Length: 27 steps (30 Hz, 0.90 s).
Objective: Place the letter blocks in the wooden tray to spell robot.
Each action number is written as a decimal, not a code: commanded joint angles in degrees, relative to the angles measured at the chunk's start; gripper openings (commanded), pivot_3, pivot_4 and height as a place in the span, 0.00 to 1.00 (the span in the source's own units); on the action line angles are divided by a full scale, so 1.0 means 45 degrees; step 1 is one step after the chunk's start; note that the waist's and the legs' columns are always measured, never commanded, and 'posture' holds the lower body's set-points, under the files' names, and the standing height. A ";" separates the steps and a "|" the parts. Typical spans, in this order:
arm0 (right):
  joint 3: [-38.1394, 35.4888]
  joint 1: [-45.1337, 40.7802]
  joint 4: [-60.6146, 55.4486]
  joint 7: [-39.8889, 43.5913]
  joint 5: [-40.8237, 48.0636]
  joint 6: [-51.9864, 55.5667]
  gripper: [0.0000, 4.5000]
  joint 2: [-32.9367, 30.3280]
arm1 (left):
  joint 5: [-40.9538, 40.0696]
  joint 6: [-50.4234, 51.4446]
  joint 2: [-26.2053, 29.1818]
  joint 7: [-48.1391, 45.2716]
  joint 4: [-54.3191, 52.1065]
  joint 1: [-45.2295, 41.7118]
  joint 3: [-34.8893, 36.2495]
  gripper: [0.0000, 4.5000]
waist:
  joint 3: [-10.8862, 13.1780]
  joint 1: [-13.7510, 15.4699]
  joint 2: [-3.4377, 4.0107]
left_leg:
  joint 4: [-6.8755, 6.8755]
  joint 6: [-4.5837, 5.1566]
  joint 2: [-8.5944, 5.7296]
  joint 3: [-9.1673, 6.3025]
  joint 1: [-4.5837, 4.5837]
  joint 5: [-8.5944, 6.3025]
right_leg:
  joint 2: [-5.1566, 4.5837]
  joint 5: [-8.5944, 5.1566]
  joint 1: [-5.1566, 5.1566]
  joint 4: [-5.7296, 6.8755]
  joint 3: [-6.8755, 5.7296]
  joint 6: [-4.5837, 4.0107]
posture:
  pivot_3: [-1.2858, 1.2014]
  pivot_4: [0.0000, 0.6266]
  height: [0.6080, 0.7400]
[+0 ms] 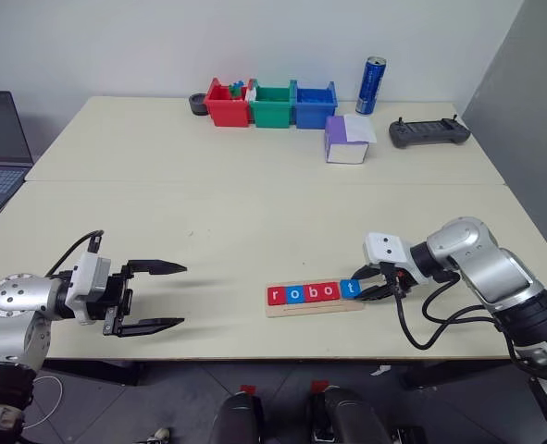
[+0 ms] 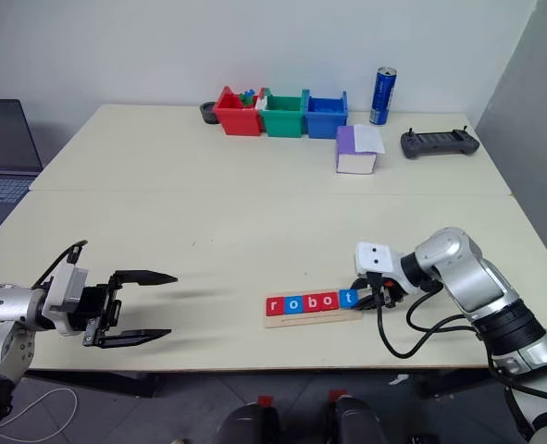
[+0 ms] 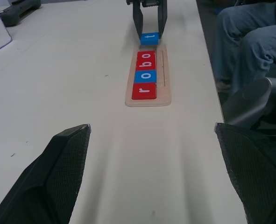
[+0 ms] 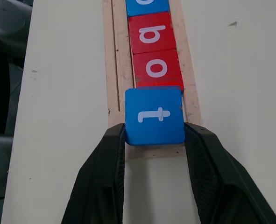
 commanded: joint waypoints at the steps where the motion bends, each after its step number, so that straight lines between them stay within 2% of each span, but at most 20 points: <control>1: -0.0002 -0.0253 -0.0286 -0.0010 -0.0152 -0.0204 0.32 -0.0101 | 0.0030 0.0045 0.0012 -0.0076 -0.0288 0.0176 0.0604 1.00 | 0.0000 0.0001 0.0000 | 0.0000 0.0000 0.0000 -0.0003 0.0000 0.0000 | 0.0000 0.0000 0.0000 0.0000 -0.0001 0.0000 | 0.52 0.24 1.00; 27: 0.0776 -0.0828 0.0437 -0.0214 -0.1183 -0.0438 0.32 0.0635 | 0.0323 0.0364 -0.0176 -0.0076 -0.0655 0.0314 0.0993 1.00 | -0.0001 -0.0015 -0.0001 | 0.0000 0.0000 0.0002 -0.0001 0.0003 0.0000 | 0.0001 0.0000 0.0000 0.0003 -0.0002 0.0000 | 0.52 0.24 1.00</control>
